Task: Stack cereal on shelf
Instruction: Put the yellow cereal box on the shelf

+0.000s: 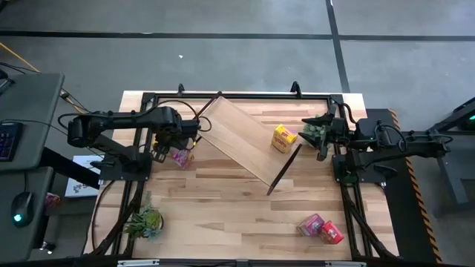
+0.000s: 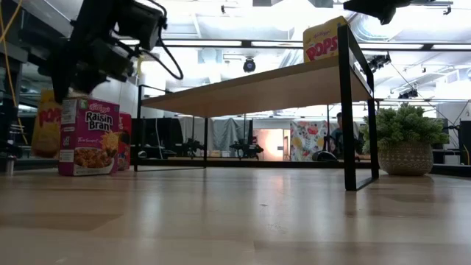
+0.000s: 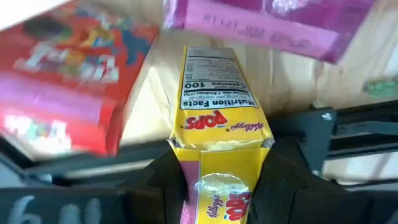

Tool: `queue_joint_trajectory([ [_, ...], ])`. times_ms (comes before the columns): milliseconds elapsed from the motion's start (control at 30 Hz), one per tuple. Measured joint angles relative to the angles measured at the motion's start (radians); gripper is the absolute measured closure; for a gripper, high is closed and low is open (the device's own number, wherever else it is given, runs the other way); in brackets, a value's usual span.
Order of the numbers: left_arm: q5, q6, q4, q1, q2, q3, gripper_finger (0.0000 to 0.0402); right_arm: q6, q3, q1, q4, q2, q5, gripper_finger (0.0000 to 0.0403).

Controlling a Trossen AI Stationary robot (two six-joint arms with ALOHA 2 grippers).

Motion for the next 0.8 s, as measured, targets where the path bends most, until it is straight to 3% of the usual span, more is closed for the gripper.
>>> queue_joint_trajectory([
  [433, 0.012, -0.186, -0.038, -0.015, -0.008, 0.358, 0.0263, 0.0, 0.0, 0.0, 0.0, 0.0, 0.0, 0.0176],
  [800, 0.003, -0.208, -0.009, -0.071, -0.003, 0.634, 0.0263, -0.001, 0.0, 0.0, 0.0, 0.0, 0.0, 0.0176],
])
